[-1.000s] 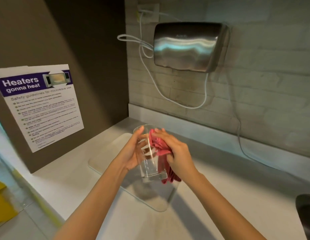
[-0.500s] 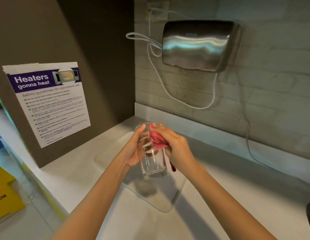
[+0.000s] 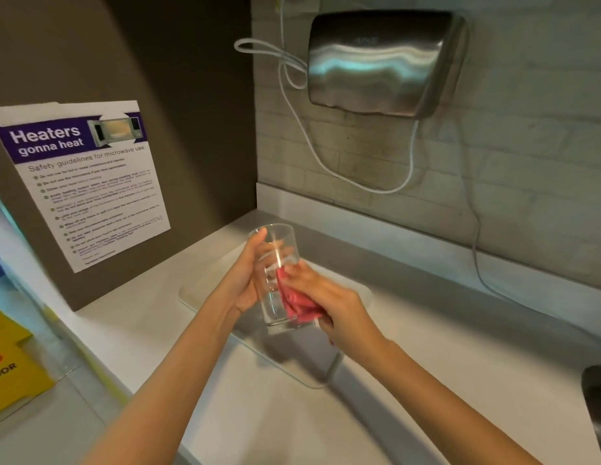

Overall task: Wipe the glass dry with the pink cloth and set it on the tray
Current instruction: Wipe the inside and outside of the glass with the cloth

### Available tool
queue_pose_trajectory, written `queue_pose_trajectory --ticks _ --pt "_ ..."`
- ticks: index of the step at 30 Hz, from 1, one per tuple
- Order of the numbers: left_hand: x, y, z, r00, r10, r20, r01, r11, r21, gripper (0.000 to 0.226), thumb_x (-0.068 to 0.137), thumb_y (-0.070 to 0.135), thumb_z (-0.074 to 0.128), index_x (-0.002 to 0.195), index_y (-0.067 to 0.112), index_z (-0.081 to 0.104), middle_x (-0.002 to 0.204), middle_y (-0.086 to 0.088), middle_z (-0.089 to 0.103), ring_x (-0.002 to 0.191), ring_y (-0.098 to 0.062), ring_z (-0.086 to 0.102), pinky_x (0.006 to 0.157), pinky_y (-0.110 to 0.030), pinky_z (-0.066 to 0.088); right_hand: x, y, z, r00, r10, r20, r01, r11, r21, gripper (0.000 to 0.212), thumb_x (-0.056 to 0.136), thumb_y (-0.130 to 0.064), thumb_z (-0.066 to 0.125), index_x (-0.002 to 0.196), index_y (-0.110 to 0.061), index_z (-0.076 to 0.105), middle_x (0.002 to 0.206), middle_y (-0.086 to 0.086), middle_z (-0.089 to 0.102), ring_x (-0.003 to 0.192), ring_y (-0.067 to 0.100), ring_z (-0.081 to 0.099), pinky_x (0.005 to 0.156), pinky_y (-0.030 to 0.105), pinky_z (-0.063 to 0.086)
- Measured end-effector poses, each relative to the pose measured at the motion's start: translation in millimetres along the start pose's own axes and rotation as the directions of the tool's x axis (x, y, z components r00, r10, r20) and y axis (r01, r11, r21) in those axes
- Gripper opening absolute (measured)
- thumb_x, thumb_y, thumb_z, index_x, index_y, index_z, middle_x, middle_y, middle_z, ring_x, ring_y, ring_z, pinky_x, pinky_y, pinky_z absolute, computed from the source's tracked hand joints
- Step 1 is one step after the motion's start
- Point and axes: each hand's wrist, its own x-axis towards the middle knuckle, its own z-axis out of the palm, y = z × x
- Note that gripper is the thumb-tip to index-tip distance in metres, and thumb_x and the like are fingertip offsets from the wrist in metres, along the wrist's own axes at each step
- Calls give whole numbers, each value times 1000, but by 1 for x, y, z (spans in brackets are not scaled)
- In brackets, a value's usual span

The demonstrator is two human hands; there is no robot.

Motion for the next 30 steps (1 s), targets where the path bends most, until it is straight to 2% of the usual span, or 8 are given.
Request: queue_pose_trajectory --ticks 3,6,9,12,16,22,28,30 --pt "-4 -5 -3 1000 -25 15 25 1000 2 59 71 59 56 106 12 64 87 -4 78 79 -18 74 68 -32 60 -26 4 1 999 -44 17 44 999 8 56 78 10 65 128 -9 52 138 4 46 135 16 35 112 32 30" --pt "-9 -18 8 993 -72 97 69 997 31 58 69 61 64 100 13 74 94 -11 75 83 -24 72 68 -38 60 -6 7 -8 993 65 -95 -63 998 17 60 78 15 56 130 -14 50 138 3 47 133 19 38 110 35 32" --pt "-11 -26 14 990 -95 107 92 995 26 67 64 61 70 108 11 71 103 -15 70 90 -27 68 78 -45 57 18 2 -12 982 108 -157 -108 994 12 57 76 9 52 129 -11 52 137 2 47 133 17 37 111 31 30" --pt "-11 -23 10 995 -56 78 56 998 7 66 73 61 63 112 8 66 107 -19 69 98 -32 66 93 -50 50 -1 -4 -2 1000 23 -22 -24 999 -44 58 79 9 63 130 -15 51 140 0 45 136 9 29 113 24 26" --pt "-12 -17 2 1000 -22 -22 22 1000 -5 56 70 58 58 102 13 66 88 -5 77 83 -19 72 65 -32 60 -43 -2 3 991 -124 57 126 991 -48 44 83 -1 63 126 -6 54 137 7 47 135 23 35 111 37 30" --pt "-20 -30 17 993 -64 104 62 998 18 58 68 64 64 99 17 77 104 -13 73 90 -24 71 75 -41 59 7 -9 -9 957 202 -210 -180 976 119 54 80 8 51 131 -12 50 138 7 50 133 22 39 111 33 30" --pt "-21 -29 11 997 -43 56 45 999 -25 62 73 63 57 104 11 72 104 -17 72 95 -29 69 90 -46 53 -15 -12 1 998 -29 49 33 996 -79 60 77 8 67 131 -11 49 143 4 41 138 22 28 115 30 20" --pt "-21 -25 9 999 -44 -23 43 999 -30 67 72 62 55 113 9 64 104 -16 68 92 -27 68 85 -42 56 -35 -8 2 992 -94 81 100 993 -70 55 78 4 68 129 -7 51 141 5 41 137 23 30 114 34 24"
